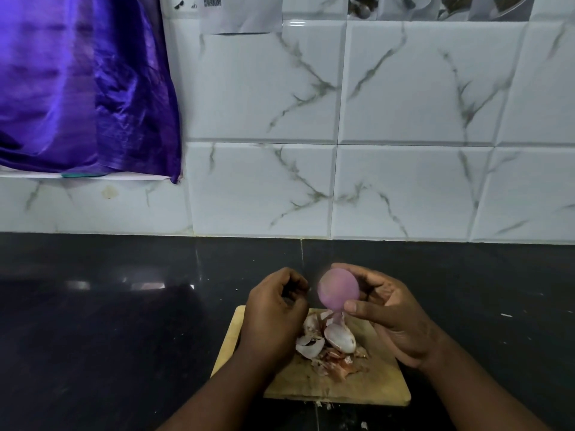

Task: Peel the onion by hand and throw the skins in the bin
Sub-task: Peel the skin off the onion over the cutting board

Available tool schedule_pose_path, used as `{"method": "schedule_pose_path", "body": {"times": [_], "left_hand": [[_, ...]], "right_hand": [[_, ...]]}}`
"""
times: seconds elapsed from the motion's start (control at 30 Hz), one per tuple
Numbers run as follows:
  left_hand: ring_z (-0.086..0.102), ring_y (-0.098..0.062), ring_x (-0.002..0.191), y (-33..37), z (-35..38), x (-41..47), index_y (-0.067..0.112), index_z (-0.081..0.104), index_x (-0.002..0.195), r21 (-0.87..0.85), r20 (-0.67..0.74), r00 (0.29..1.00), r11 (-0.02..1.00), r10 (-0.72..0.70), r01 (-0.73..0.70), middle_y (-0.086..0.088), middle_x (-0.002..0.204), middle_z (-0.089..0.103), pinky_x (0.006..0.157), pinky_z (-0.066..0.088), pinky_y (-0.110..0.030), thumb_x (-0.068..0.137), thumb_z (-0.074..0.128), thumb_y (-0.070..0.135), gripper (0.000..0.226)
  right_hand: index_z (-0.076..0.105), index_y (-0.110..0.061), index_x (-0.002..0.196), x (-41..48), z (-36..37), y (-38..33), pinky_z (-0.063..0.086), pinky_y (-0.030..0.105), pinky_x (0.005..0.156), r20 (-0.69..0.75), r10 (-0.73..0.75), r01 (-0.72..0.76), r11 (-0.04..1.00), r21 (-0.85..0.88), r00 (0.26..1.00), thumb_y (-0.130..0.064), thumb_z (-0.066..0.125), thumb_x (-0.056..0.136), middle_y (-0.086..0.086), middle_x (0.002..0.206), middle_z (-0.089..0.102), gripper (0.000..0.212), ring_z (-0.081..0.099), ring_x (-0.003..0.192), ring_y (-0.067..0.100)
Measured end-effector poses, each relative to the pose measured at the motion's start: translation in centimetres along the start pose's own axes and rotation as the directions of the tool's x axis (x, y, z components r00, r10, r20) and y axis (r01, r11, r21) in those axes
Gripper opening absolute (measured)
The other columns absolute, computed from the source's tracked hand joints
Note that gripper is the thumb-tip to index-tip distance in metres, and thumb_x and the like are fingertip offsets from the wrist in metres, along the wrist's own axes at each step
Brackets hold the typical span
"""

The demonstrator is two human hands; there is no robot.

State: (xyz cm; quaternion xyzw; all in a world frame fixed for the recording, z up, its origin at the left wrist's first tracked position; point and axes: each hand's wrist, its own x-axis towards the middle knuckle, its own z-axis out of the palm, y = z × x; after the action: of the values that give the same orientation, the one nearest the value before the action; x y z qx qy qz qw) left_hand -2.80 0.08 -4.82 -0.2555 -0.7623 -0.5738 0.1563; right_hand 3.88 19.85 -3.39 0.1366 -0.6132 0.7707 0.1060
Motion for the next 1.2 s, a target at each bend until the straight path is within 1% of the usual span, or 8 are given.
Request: {"method": "schedule_pose_path", "body": {"times": [0.07,0.2,0.33,0.47,0.57,0.73,1.03,1.2], "left_hand": [[0.073,-0.008,0.087,0.3,-0.1,-0.2,0.029,0.075,0.095,-0.069,0.032,0.999,0.998,0.007,-0.005,0.011,0.091,0.076,0.075,0.063,-0.032,0.090,0.067,-0.003,0.033],[0.076,-0.008,0.095,0.9,-0.2,-0.3,0.030,0.080,0.104,-0.172,0.027,0.998,0.983,0.064,-0.059,0.013,0.098,0.080,0.080,0.063,-0.031,0.098,0.072,0.014,0.019],[0.077,-0.007,0.093,0.9,-0.4,-0.3,0.026,0.083,0.105,-0.125,0.008,0.989,0.982,0.145,-0.143,0.014,0.096,0.080,0.077,0.063,-0.026,0.091,0.081,0.014,0.018],[0.078,-0.009,0.089,0.4,-0.3,0.0,0.022,0.085,0.101,-0.099,-0.007,0.980,0.975,0.197,-0.196,0.012,0.092,0.081,0.075,0.065,-0.031,0.089,0.083,0.013,0.015],[0.078,-0.008,0.087,0.1,-0.2,0.1,0.021,0.086,0.099,-0.071,-0.011,0.972,0.970,0.233,-0.233,0.013,0.090,0.081,0.074,0.065,-0.033,0.089,0.083,0.014,0.012],[0.076,-0.008,0.085,-0.1,-0.2,0.0,0.022,0.085,0.098,-0.055,0.020,0.976,0.975,0.217,-0.215,0.013,0.088,0.080,0.072,0.063,-0.029,0.091,0.082,0.016,0.010],[0.074,-0.006,0.082,0.3,-0.1,-0.3,0.022,0.084,0.094,0.001,-0.011,0.979,0.979,0.204,-0.204,0.014,0.083,0.078,0.068,0.060,-0.021,0.091,0.081,0.016,0.008],[0.076,-0.005,0.086,0.2,0.0,-0.3,0.023,0.085,0.098,-0.037,-0.015,0.988,0.988,0.151,-0.152,0.013,0.088,0.080,0.074,0.064,-0.030,0.092,0.078,0.013,0.013]], "right_hand": [[0.071,-0.010,0.128,0.1,-0.1,0.1,0.060,0.035,0.090,0.000,0.003,-0.003,1.000,-0.006,1.000,0.008,0.075,0.074,0.022,0.129,0.072,0.057,0.071,0.116,0.033],[0.069,-0.011,0.131,0.1,-0.2,0.2,0.060,0.039,0.095,-0.006,0.016,-0.016,0.997,-0.069,1.000,0.004,0.078,0.074,0.019,0.132,0.071,0.060,0.068,0.122,0.036],[0.071,-0.013,0.129,0.1,-0.1,0.1,0.061,0.040,0.094,-0.018,0.012,-0.014,0.996,-0.093,1.000,0.003,0.077,0.076,0.018,0.129,0.072,0.056,0.070,0.119,0.037],[0.071,-0.011,0.127,0.2,0.2,0.0,0.060,0.041,0.096,-0.041,0.020,-0.024,0.995,-0.100,0.999,-0.008,0.083,0.072,0.018,0.126,0.074,0.056,0.071,0.117,0.036],[0.073,-0.010,0.125,0.2,0.3,0.0,0.061,0.040,0.094,-0.055,0.040,-0.044,0.997,-0.068,0.998,-0.007,0.081,0.074,0.019,0.125,0.074,0.052,0.071,0.116,0.036],[0.075,-0.013,0.124,0.2,0.1,0.1,0.059,0.044,0.098,-0.064,0.058,-0.063,0.994,-0.088,0.996,-0.018,0.084,0.070,0.018,0.127,0.074,0.055,0.070,0.118,0.037],[0.073,-0.011,0.127,0.2,0.0,0.3,0.059,0.044,0.095,-0.047,0.103,-0.106,0.991,-0.080,0.994,-0.013,0.081,0.079,0.020,0.128,0.073,0.050,0.069,0.119,0.040],[0.074,-0.014,0.125,0.3,0.1,0.4,0.058,0.045,0.098,-0.043,0.101,-0.104,0.991,-0.079,0.994,-0.026,0.087,0.071,0.020,0.128,0.073,0.057,0.069,0.119,0.040]]}}
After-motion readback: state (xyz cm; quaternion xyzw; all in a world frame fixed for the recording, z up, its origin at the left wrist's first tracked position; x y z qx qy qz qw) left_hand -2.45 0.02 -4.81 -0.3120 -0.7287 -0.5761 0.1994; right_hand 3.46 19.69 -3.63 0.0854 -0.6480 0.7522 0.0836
